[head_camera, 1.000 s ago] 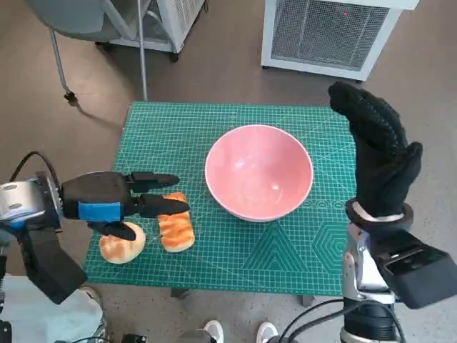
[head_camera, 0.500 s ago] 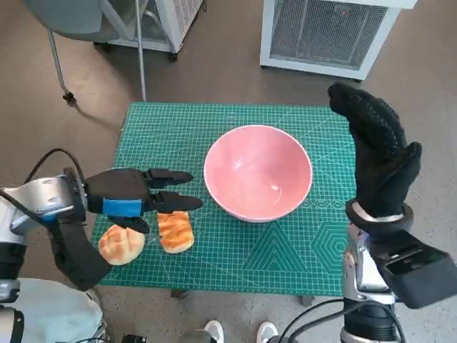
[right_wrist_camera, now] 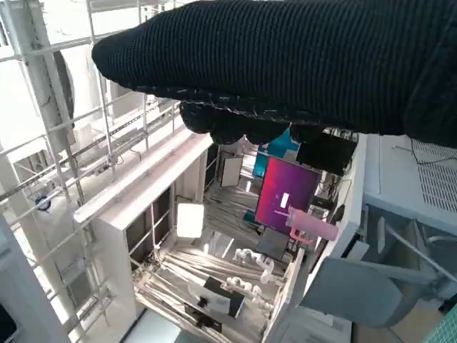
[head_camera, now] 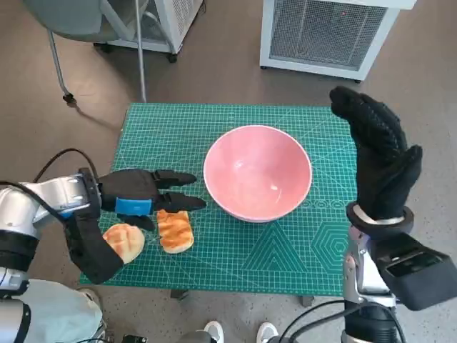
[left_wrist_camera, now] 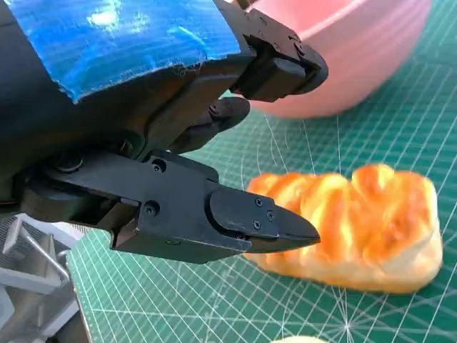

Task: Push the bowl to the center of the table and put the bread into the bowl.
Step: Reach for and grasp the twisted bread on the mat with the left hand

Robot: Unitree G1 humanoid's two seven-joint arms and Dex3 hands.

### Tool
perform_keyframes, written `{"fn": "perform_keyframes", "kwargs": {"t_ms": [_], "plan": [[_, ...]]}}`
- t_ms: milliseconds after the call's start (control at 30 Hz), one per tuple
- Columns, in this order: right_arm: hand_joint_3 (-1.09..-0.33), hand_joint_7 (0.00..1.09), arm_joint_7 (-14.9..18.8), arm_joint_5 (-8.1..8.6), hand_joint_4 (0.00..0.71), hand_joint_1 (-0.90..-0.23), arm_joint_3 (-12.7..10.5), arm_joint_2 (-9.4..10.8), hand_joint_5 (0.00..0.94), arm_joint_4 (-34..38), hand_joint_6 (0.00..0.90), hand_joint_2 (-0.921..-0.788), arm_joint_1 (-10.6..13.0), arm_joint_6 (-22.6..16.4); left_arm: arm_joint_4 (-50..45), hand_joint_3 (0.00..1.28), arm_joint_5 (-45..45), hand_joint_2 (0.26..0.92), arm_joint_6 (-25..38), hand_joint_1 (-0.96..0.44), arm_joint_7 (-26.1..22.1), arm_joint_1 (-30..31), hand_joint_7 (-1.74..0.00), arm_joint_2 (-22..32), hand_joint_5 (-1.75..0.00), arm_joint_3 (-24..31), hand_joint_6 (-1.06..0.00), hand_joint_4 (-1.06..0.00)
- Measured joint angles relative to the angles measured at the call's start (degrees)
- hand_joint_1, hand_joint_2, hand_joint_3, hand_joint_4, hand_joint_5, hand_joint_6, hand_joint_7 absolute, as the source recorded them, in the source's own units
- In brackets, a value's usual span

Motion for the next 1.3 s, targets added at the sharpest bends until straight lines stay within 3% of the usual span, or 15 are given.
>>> {"fn": "perform_keyframes", "kwargs": {"t_ms": [700, 1100, 1167, 1233, 1267, 1300], "plan": [[-0.617, 0.76, -1.3, -0.20, 0.354, -0.465, 0.0, 0.1, 0.014, 0.3, -0.001, -0.921, 0.2, -0.6, 7.0, 0.10, 1.8, 0.921, 3.4, -0.02, 3.4, -2.4, -0.08, -2.0, -0.06, -9.2, -0.37, -0.27], [-0.615, 0.76, -1.6, -0.15, 0.355, -0.463, 0.0, 0.3, 0.014, 0.5, 0.000, -0.921, 0.2, -1.0, 12.3, 0.14, 2.4, 0.921, 5.9, 0.01, 6.9, -3.6, -0.15, -4.5, -0.09, -13.8, -0.51, -0.40], [-0.615, 0.76, -1.6, -0.12, 0.355, -0.464, 0.0, 0.3, 0.014, 0.6, 0.000, -0.921, 0.2, -1.1, 13.5, 0.16, 2.5, 0.921, 6.4, 0.01, 8.1, -3.9, -0.21, -4.9, -0.10, -14.6, -0.55, -0.46], [-0.615, 0.76, -1.6, -0.11, 0.355, -0.463, 0.0, 0.4, 0.013, 0.7, 0.000, -0.921, 0.2, -1.1, 14.6, 0.17, 2.7, 0.921, 6.7, 0.01, 9.5, -4.5, -0.41, -5.2, -0.10, -15.5, -0.58, -0.58], [-0.615, 0.76, -1.6, -0.11, 0.355, -0.463, 0.0, 0.4, 0.013, 0.8, 0.000, -0.921, 0.2, -1.2, 15.2, 0.17, 2.8, 0.921, 6.8, 0.01, 10.3, -4.7, -0.41, -5.4, -0.10, -15.9, -0.58, -0.58], [-0.616, 0.76, -1.6, -0.11, 0.354, -0.462, 0.0, 0.5, 0.013, 0.8, -0.001, -0.921, 0.2, -1.2, 15.7, 0.21, 3.0, 0.921, 7.0, 0.00, 11.2, -4.9, -0.89, -5.6, -0.70, -16.3, -0.56, -0.48]]}}
